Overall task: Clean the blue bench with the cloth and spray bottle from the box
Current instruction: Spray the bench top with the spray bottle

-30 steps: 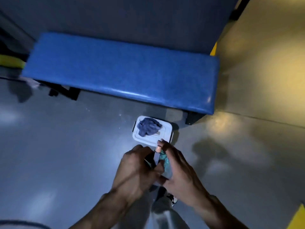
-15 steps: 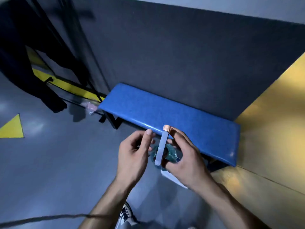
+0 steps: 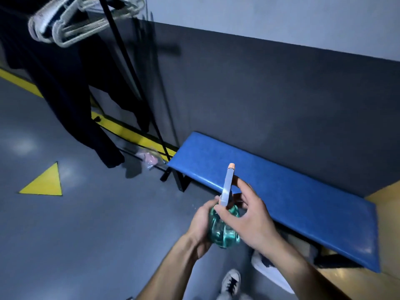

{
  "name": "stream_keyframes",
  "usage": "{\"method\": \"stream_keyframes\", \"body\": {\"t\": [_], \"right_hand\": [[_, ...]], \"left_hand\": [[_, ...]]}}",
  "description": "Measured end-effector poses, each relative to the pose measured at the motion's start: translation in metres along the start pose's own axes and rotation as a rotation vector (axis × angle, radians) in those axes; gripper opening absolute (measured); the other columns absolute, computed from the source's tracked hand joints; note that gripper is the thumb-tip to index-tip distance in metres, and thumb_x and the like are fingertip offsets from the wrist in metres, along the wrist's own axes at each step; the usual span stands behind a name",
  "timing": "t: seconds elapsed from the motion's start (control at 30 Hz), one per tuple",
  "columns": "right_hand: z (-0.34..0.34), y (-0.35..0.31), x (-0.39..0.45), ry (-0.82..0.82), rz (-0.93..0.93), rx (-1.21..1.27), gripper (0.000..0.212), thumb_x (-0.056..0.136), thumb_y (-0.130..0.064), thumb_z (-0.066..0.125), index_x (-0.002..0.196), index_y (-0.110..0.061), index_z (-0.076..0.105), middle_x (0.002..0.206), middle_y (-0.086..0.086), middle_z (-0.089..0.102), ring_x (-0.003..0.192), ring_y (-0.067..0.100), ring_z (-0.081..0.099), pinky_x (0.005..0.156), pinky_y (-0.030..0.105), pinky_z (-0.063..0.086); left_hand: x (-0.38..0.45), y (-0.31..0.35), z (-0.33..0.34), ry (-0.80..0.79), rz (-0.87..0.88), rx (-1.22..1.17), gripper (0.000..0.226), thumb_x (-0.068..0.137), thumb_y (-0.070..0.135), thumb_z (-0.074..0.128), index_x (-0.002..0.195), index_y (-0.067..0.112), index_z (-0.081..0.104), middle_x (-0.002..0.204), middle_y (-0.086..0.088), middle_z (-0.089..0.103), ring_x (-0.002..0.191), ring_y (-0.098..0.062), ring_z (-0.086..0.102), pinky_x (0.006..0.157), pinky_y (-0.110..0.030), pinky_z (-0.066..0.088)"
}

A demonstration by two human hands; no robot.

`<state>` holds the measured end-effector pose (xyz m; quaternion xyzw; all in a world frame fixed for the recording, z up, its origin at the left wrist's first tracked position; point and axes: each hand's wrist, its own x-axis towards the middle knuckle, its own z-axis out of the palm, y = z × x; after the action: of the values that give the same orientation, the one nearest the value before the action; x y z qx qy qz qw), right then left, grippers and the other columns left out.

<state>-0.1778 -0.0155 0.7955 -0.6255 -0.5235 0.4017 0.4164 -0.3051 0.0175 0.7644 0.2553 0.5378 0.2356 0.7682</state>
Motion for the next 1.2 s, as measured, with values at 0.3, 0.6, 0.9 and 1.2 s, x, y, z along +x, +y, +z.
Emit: {"method": "stream_keyframes", "body": {"t": [0.3, 0.6, 0.9, 1.2], "right_hand": [[0.098, 0.017, 0.158, -0.025, 0.220, -0.006, 0.039, 0.082, -0.060, 0.066, 0.106, -0.030, 0.057, 0.108, -0.010, 0.066, 0.107, 0.015, 0.064, 0.098, 0.039, 0.050], [0.165, 0.033, 0.276, 0.064, 0.373, -0.200, 0.021, 0.095, -0.038, 0.055, 0.087, -0.019, 0.053, 0.093, 0.001, 0.061, 0.084, 0.024, 0.054, 0.082, 0.038, 0.047], [0.233, 0.080, 0.332, 0.122, 0.621, -0.211, 0.021, 0.092, -0.026, 0.055, 0.089, -0.006, 0.060, 0.072, 0.007, 0.056, 0.074, 0.035, 0.054, 0.062, 0.032, 0.035], [0.254, 0.093, 0.341, 0.187, 0.733, -0.235, 0.019, 0.094, -0.018, 0.053, 0.092, -0.001, 0.062, 0.068, 0.007, 0.051, 0.079, 0.039, 0.058, 0.062, 0.032, 0.028]], "left_hand": [[0.092, 0.059, -0.063, 0.227, -0.105, -0.160, 0.046, 0.100, 0.030, 0.037, 0.076, 0.011, 0.071, 0.067, -0.009, 0.073, 0.057, -0.023, 0.071, 0.058, -0.028, 0.054], [0.191, 0.116, -0.124, 0.290, -0.255, -0.208, 0.041, 0.093, 0.033, 0.039, 0.091, 0.006, 0.071, 0.078, -0.017, 0.072, 0.063, -0.031, 0.070, 0.063, -0.034, 0.060], [0.262, 0.119, -0.186, 0.310, -0.433, -0.182, 0.039, 0.099, 0.026, 0.038, 0.091, 0.004, 0.069, 0.070, -0.017, 0.072, 0.056, -0.031, 0.071, 0.053, -0.034, 0.059], [0.277, 0.120, -0.207, 0.254, -0.586, -0.272, 0.050, 0.102, 0.032, 0.040, 0.117, -0.003, 0.073, 0.103, -0.024, 0.074, 0.079, -0.038, 0.074, 0.062, -0.041, 0.064]]}}
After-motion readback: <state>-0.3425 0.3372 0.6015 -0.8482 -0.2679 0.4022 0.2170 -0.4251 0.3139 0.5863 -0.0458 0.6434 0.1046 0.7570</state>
